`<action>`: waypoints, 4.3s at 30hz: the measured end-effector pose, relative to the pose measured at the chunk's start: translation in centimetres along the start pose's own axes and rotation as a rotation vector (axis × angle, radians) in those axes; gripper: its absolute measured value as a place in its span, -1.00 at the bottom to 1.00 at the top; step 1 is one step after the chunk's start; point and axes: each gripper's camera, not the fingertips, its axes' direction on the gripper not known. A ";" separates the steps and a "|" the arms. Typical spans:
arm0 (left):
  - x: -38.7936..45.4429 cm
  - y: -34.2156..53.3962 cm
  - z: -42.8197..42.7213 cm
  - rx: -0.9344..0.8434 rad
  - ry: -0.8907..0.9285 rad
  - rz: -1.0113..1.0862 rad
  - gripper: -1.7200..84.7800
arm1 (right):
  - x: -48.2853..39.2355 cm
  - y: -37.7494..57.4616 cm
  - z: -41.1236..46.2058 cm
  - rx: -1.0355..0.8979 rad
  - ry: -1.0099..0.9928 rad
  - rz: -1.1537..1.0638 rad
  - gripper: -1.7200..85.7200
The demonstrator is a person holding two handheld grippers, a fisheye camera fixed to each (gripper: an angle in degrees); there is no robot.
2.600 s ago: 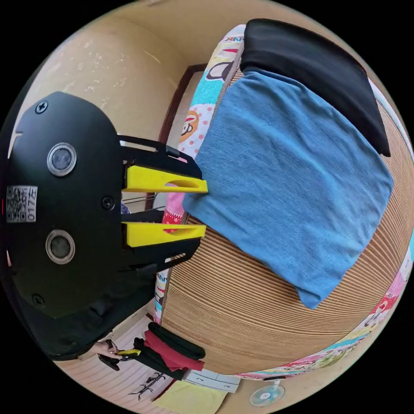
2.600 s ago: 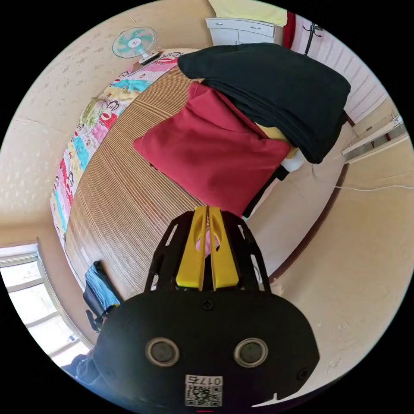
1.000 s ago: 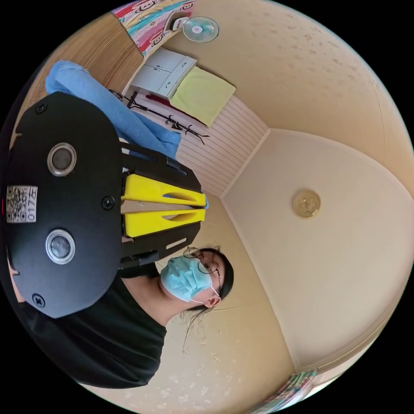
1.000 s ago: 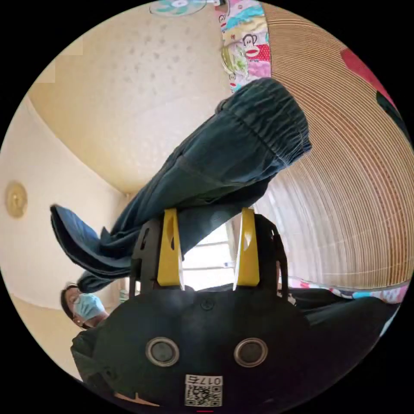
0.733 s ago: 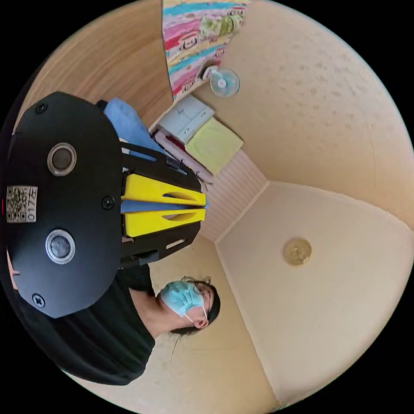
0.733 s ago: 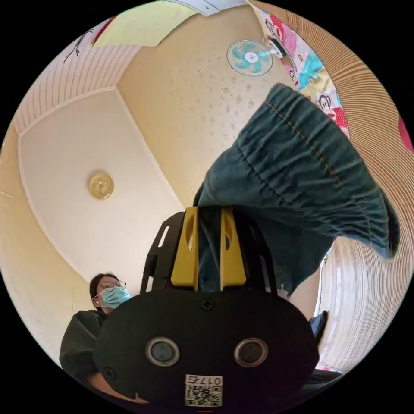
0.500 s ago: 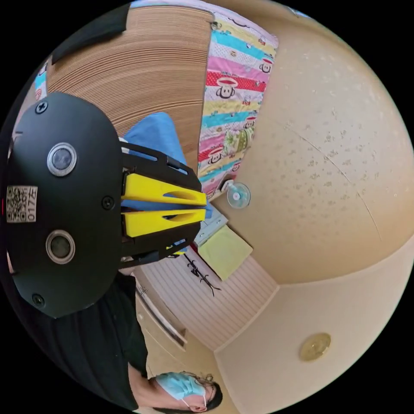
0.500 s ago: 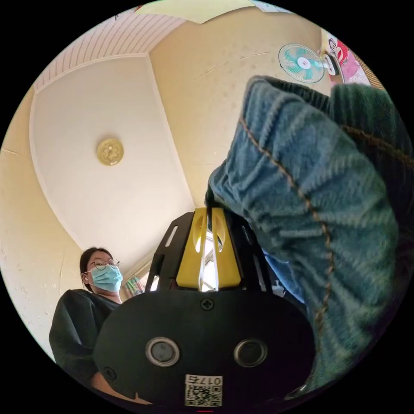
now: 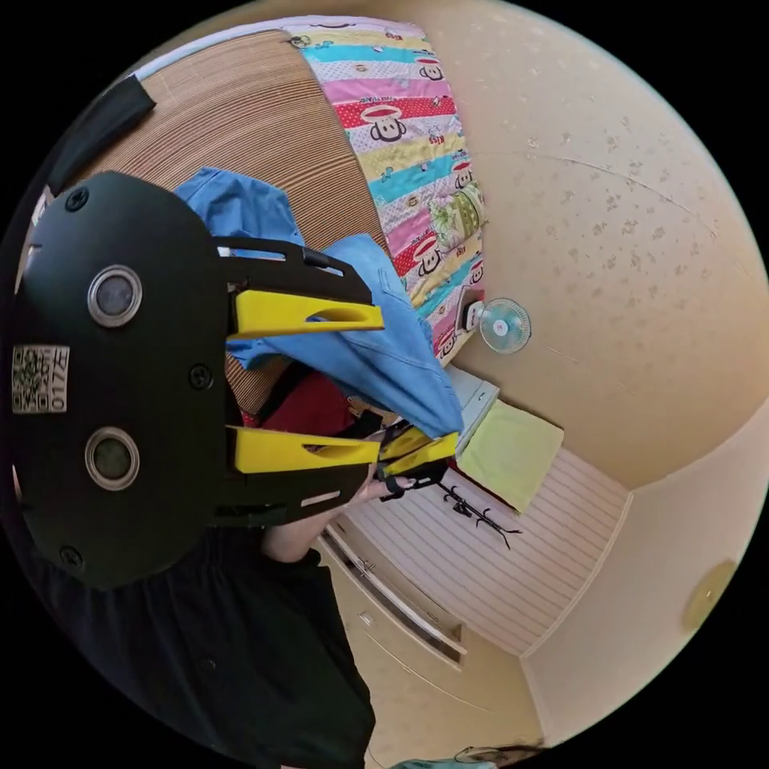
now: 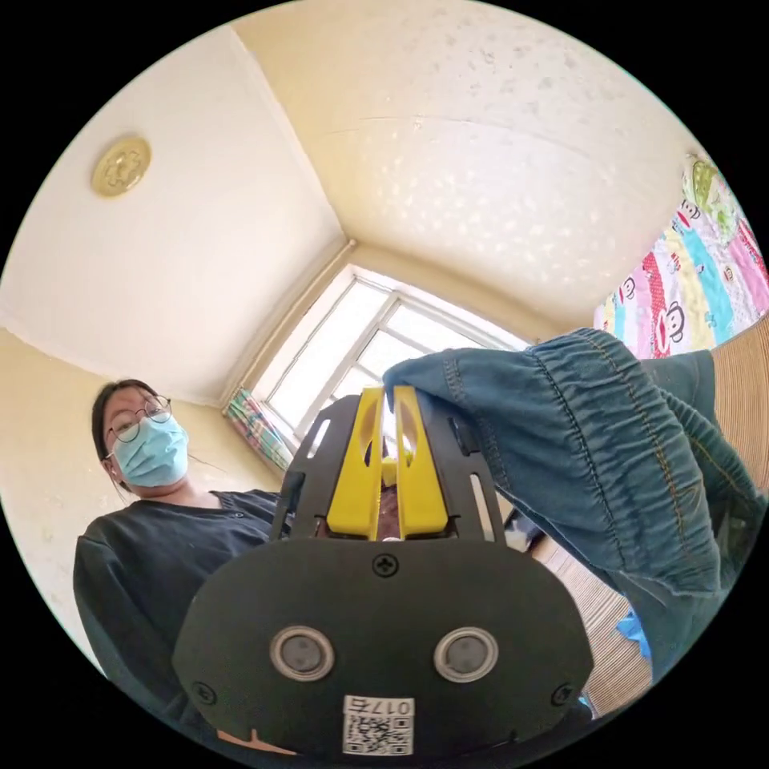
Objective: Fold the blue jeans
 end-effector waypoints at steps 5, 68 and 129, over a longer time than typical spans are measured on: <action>-1.3 0.8 -1.3 0.012 0.029 0.002 -0.83 | 0.4 3.1 1.3 -0.054 0.010 0.044 -0.91; -14.3 -5.8 3.0 -0.003 0.311 -0.427 -0.71 | -3.3 15.5 20.4 -0.212 0.794 -0.529 -0.94; 8.9 5.8 13.3 -0.078 0.237 -0.035 -0.60 | -8.1 25.8 33.5 -0.043 1.380 -0.536 -0.86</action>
